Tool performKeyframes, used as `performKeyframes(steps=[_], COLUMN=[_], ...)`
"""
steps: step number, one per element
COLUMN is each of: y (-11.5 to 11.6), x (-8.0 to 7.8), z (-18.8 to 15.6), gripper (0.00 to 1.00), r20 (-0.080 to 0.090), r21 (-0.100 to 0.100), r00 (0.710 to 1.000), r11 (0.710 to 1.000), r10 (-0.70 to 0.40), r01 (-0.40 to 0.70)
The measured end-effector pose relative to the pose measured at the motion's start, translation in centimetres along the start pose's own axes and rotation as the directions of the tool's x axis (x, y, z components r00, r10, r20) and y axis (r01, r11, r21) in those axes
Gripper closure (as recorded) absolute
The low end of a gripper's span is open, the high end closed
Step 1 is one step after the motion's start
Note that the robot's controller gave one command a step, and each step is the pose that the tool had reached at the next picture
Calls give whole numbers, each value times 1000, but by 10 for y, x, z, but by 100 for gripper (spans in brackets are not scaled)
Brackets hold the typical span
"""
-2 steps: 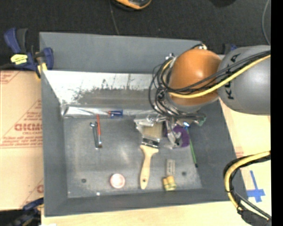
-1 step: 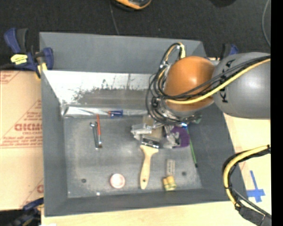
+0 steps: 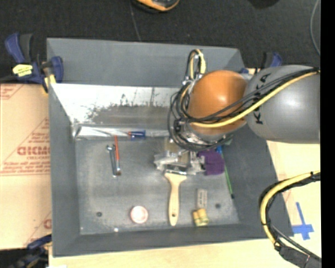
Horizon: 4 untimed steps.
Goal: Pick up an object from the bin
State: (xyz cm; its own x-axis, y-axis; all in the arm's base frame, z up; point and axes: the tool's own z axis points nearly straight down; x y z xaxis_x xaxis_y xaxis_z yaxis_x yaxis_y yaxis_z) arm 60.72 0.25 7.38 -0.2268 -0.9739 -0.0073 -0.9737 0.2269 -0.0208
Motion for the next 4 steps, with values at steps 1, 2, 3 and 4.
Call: performKeyframes(steps=[1, 2, 3, 4], y=[0, 3, 0, 1], x=[0, 1, 0, 1], z=[0, -15, -48, -83], gripper=[100, 100, 100, 100], r20=[0, -2, 0, -1], r21=[0, -11, -2, -11], r00=[1000, 1000, 1000, 1000], r11=[1000, 1000, 1000, 1000], r10=[0, 2, 6, 7], r01=[0, -2, -6, -7])
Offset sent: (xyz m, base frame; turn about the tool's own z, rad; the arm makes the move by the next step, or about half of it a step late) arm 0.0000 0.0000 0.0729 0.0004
